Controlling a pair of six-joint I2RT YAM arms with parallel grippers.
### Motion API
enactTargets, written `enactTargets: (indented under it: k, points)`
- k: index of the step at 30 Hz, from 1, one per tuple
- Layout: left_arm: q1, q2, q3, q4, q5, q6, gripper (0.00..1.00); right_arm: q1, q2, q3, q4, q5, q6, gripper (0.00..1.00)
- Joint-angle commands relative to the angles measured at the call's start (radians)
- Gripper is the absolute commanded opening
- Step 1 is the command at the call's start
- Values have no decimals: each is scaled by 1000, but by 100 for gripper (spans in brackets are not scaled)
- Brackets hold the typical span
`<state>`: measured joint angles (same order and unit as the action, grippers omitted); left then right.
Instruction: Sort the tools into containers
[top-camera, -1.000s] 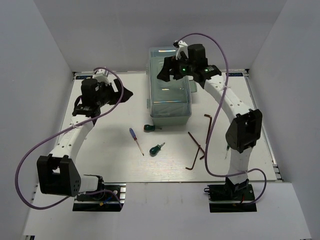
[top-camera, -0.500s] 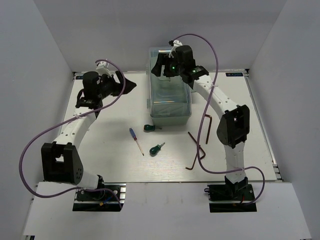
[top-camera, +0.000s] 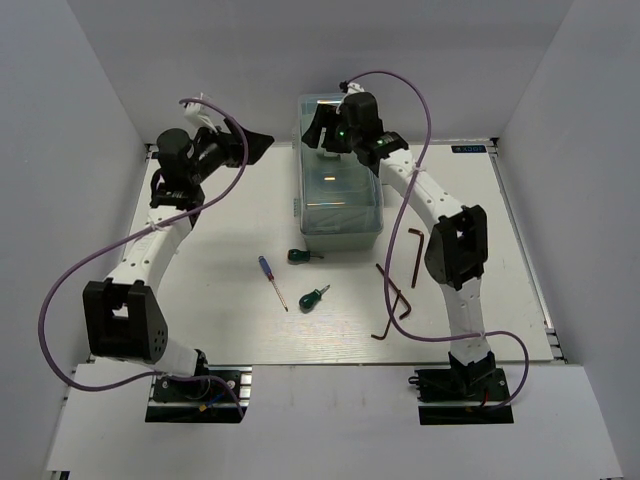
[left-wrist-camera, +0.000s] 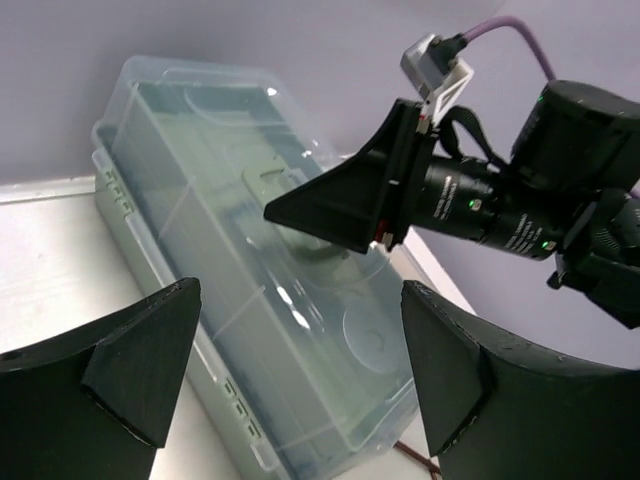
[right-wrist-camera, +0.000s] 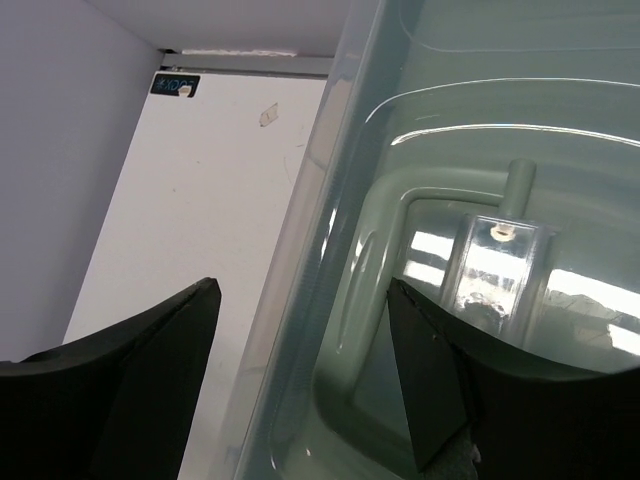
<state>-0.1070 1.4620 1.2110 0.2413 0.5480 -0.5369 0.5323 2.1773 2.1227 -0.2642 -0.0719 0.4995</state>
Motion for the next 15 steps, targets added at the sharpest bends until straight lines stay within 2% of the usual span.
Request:
enactTargets:
  k: [1,9,15]
  points:
    - [-2,27,57,87,36,-31,92,6,33,51,-59,52,22,74]
    - [7,17,79,96,26,-40,92,44,44,135,-216,165,-25,72]
    - [7,-20,44,78,7,-21,93,44,56,94,-234,94,34,72]
